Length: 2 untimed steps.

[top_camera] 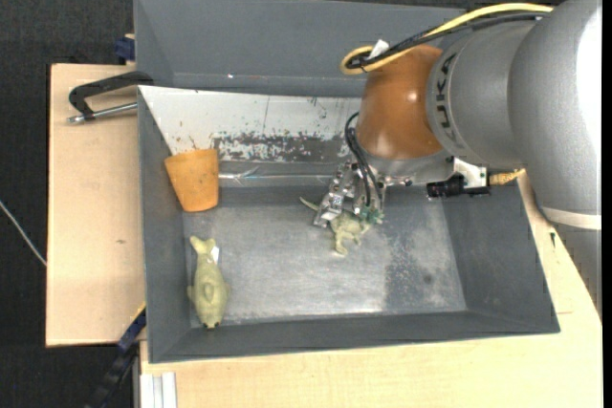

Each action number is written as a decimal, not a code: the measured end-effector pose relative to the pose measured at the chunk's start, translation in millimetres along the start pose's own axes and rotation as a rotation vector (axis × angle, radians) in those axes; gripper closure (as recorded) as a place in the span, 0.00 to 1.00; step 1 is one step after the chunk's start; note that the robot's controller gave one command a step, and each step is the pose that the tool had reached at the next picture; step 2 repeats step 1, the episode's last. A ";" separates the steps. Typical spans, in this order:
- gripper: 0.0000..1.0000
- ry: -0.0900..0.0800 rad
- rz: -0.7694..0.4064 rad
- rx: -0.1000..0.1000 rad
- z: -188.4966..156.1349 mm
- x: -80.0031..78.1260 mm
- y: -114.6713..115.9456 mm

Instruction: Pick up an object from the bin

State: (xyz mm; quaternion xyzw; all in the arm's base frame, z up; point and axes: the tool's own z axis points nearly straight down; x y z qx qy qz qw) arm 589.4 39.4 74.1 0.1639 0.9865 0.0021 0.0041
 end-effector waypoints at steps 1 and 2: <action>1.00 -0.006 -0.074 0.000 -148.2 -6.2 -7.4; 1.00 -0.006 -0.074 0.000 -148.2 -6.2 -7.4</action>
Offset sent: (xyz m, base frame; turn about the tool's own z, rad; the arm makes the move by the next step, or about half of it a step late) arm -0.0006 -0.0104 0.1420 -0.0732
